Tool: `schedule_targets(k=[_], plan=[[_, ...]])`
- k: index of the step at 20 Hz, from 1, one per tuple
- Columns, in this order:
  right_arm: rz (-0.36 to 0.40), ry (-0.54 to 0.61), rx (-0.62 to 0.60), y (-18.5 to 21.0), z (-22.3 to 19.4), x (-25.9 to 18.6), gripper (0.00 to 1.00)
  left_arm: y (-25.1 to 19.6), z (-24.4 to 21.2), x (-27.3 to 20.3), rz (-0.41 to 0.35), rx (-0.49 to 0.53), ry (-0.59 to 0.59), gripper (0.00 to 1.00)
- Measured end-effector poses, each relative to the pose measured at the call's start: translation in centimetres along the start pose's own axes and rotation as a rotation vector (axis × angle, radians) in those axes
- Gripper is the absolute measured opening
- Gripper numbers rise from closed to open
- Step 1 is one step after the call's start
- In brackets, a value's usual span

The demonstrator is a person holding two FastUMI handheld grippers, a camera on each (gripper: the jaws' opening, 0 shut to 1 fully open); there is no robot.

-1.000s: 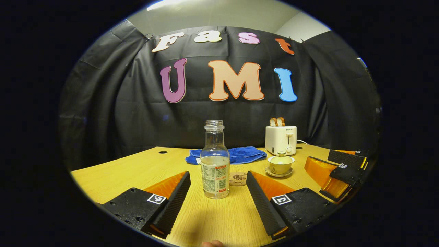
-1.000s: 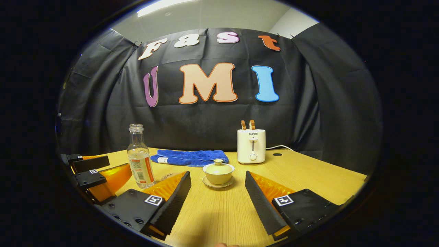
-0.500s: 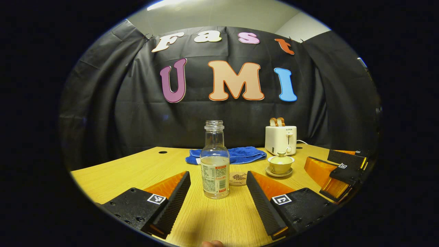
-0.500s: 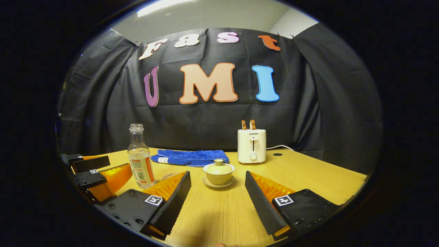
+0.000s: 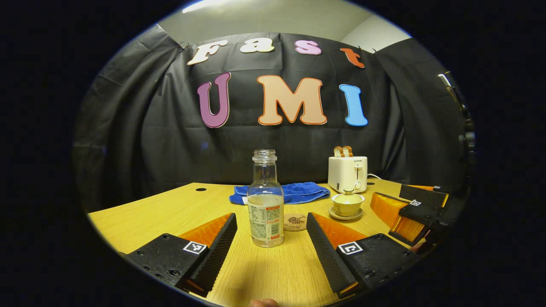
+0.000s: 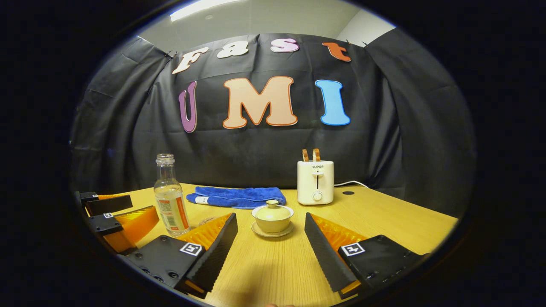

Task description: Open the teacup lid with one hand, grasp the water bottle and pour water into the teacup with the other hand; after pouring, place the water bottle on the coaster and then close the teacup lid.

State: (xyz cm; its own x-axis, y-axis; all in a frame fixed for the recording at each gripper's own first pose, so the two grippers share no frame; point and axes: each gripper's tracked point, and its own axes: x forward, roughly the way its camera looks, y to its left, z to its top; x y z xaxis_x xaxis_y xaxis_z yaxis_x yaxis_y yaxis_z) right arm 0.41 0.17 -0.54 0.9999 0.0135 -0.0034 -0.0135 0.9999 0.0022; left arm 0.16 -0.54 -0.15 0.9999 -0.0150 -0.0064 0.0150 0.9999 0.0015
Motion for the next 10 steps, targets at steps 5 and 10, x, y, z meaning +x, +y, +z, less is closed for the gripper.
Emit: schedule_targets(k=[5,10], plan=[[-0.001,0.013,-0.002,-0.4,-1.1,4.6,0.99,-0.1,-0.1,0.0,-0.005,0.000,0.000,0.96],[-0.010,0.021,-0.002,-0.7,-0.7,10.3,0.99,-0.2,-0.1,-0.1,-0.005,0.000,-0.001,0.96]])
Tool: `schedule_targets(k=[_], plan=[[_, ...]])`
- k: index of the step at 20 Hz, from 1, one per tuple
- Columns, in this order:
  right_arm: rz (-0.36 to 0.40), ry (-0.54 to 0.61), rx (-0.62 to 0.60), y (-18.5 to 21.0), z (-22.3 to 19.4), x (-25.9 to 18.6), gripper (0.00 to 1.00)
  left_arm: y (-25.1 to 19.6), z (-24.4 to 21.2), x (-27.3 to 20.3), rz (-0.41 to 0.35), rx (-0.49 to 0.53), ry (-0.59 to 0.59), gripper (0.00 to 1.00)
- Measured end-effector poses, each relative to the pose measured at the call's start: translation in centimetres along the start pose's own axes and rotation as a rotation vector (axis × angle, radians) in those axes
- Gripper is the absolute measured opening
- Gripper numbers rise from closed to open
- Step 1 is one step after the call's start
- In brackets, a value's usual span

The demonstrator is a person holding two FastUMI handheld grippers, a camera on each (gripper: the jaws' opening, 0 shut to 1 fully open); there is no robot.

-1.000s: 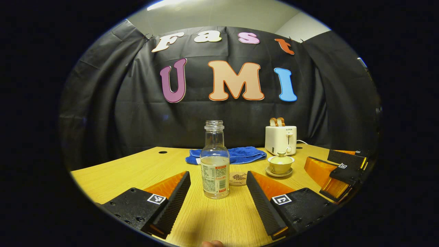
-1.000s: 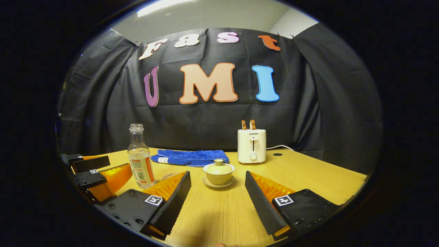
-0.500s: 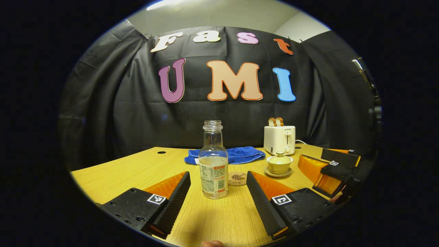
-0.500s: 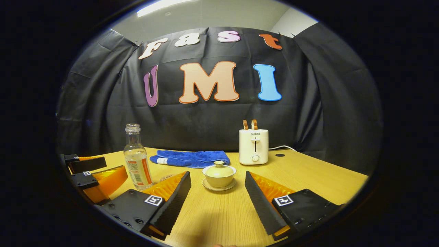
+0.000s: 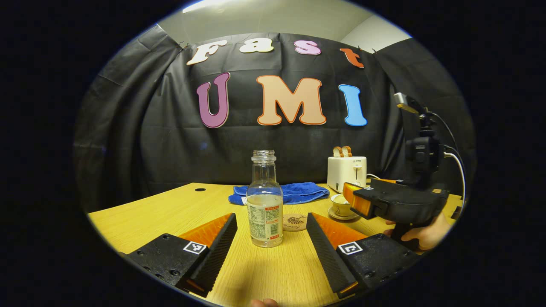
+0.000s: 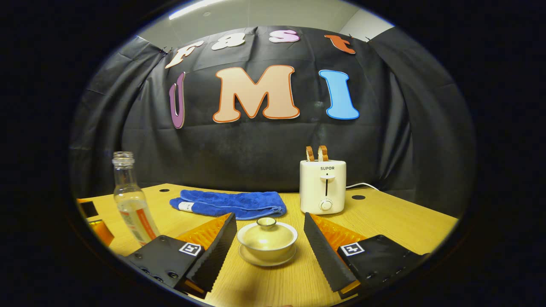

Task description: Open the teacup lid with one hand, grasp the water bottle and pour water into the teacup with the other hand; after pouring, place the water bottle on the coaster and then close the teacup lid.

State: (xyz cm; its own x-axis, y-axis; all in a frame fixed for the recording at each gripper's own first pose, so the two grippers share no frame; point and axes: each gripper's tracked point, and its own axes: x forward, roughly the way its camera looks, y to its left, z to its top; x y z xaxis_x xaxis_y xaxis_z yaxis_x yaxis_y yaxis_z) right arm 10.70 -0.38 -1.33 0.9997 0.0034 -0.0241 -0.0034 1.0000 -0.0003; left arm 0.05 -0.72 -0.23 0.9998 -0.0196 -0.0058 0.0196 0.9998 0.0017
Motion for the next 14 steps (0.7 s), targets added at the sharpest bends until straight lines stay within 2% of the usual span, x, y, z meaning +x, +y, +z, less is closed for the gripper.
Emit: schedule_targets(k=[7,12,14], plan=[[0.025,0.112,-0.013,0.7,-1.6,5.0,0.98,-0.2,-0.1,-0.1,0.002,-0.001,0.002,0.96],[0.052,0.163,-0.015,1.1,-2.3,6.7,0.99,-0.1,0.0,-0.1,0.002,-0.001,0.003,0.96],[0.052,0.154,-0.023,1.1,-2.1,6.6,0.80,-0.2,0.1,-0.1,0.003,-0.001,0.004,0.96]])
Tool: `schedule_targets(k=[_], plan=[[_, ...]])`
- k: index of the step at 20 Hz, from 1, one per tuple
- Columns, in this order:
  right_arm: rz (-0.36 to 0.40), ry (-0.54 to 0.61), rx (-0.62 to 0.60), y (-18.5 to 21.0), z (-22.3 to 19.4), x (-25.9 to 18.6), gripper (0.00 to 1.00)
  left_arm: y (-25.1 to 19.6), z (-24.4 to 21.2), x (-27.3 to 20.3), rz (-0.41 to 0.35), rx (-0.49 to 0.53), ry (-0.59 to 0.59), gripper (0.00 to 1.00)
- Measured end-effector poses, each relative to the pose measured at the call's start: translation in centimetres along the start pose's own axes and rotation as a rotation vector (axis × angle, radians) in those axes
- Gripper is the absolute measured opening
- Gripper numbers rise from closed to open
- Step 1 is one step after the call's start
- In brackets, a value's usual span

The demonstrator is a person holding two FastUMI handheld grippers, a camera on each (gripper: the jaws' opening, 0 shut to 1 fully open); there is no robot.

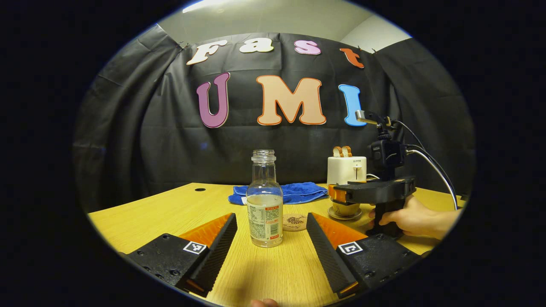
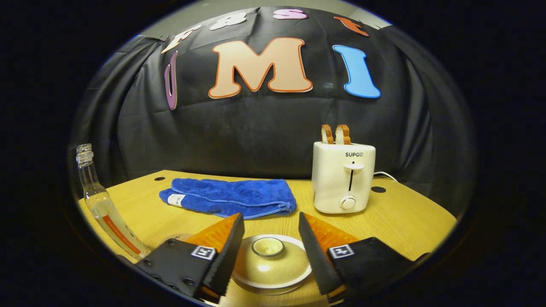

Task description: Open the teacup lid with one hand, grasp the water bottle and pour water into the teacup with the other hand; after pouring, place the water bottle on the coaster and then close the teacup lid.

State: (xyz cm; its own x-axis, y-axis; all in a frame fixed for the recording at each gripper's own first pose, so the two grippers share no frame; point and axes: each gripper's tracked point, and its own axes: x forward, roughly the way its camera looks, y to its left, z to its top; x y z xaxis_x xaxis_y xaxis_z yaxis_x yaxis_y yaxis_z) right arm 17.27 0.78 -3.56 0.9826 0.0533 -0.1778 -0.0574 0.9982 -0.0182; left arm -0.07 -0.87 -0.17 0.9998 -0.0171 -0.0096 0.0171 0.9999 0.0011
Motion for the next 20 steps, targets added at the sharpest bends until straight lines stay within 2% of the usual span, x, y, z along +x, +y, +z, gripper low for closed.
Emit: schedule_targets(k=[1,2,7,9,16,20], plan=[[-0.004,-0.003,-0.006,0.0,-0.1,-0.1,0.70,0.0,0.0,0.0,0.000,0.000,0.000,0.96],[-0.004,-0.007,-0.013,0.1,0.0,-0.1,0.67,0.0,0.1,0.0,0.000,0.000,0.001,0.96],[0.003,-0.022,-0.032,0.4,0.9,-0.4,0.70,-0.1,0.0,0.0,0.001,-0.001,0.001,0.96],[-0.006,-0.019,-0.030,0.2,0.2,-0.2,0.37,-0.1,0.0,0.0,0.001,-0.001,0.001,0.96],[0.012,-0.027,-0.026,0.5,0.1,0.0,0.38,-0.1,0.1,0.0,0.002,-0.001,0.003,0.96],[0.035,-0.154,0.004,0.5,2.3,-1.1,0.38,-0.1,0.1,-0.1,0.002,-0.001,0.003,0.96]])
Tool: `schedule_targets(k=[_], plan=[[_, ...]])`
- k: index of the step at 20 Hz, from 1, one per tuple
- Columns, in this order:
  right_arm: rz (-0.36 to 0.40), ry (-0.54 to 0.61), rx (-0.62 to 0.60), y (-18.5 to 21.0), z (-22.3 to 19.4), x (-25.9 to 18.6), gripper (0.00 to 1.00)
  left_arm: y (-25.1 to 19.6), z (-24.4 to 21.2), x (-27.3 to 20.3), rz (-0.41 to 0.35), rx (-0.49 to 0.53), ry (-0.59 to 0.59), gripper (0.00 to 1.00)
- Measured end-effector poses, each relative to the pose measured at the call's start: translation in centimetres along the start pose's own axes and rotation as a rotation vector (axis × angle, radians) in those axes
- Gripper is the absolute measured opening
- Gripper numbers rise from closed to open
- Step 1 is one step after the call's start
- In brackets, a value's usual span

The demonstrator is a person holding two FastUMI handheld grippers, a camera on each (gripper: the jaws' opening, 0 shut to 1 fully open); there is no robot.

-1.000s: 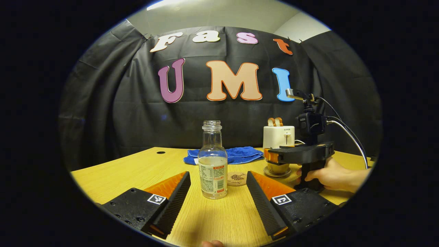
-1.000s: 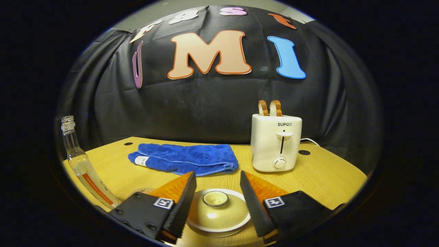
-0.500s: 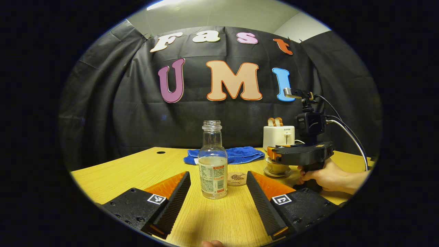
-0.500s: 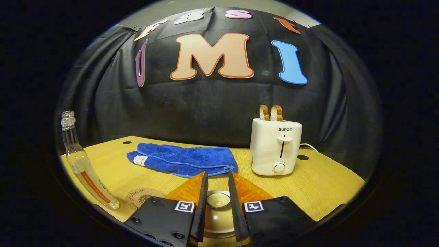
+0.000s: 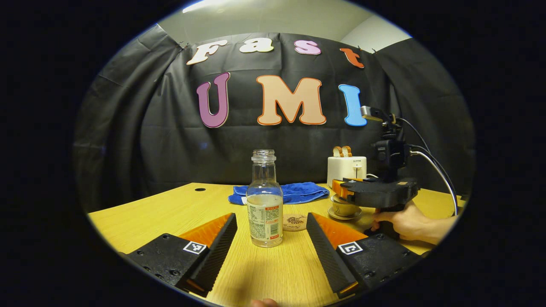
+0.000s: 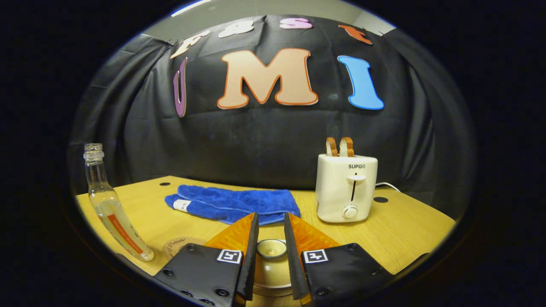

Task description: Open the teacup lid with one hand, grasp the water bottle and pour water into the teacup with the other hand; after pouring, place the water bottle on the coaster and then close the teacup lid.

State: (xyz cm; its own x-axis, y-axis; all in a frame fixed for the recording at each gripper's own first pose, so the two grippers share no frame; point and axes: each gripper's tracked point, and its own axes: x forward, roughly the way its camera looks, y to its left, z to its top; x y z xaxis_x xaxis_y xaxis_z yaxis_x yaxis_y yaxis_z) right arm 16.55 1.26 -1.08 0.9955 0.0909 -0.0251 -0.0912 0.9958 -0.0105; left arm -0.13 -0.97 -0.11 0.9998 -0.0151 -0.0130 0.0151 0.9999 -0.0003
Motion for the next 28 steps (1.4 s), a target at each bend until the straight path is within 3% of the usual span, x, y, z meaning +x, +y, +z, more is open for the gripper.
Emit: schedule_targets(k=[10,23,28], plan=[[0.001,0.001,0.008,-0.1,-0.3,-1.5,0.38,0.1,0.0,0.0,0.000,0.000,0.001,0.96],[0.008,-0.010,0.011,-4.3,0.2,-12.1,0.37,0.0,-0.1,0.0,0.001,0.000,0.004,0.96],[-0.005,-0.012,0.010,-5.2,0.2,-14.0,0.37,0.5,-0.1,0.7,0.021,0.001,0.005,0.96]])
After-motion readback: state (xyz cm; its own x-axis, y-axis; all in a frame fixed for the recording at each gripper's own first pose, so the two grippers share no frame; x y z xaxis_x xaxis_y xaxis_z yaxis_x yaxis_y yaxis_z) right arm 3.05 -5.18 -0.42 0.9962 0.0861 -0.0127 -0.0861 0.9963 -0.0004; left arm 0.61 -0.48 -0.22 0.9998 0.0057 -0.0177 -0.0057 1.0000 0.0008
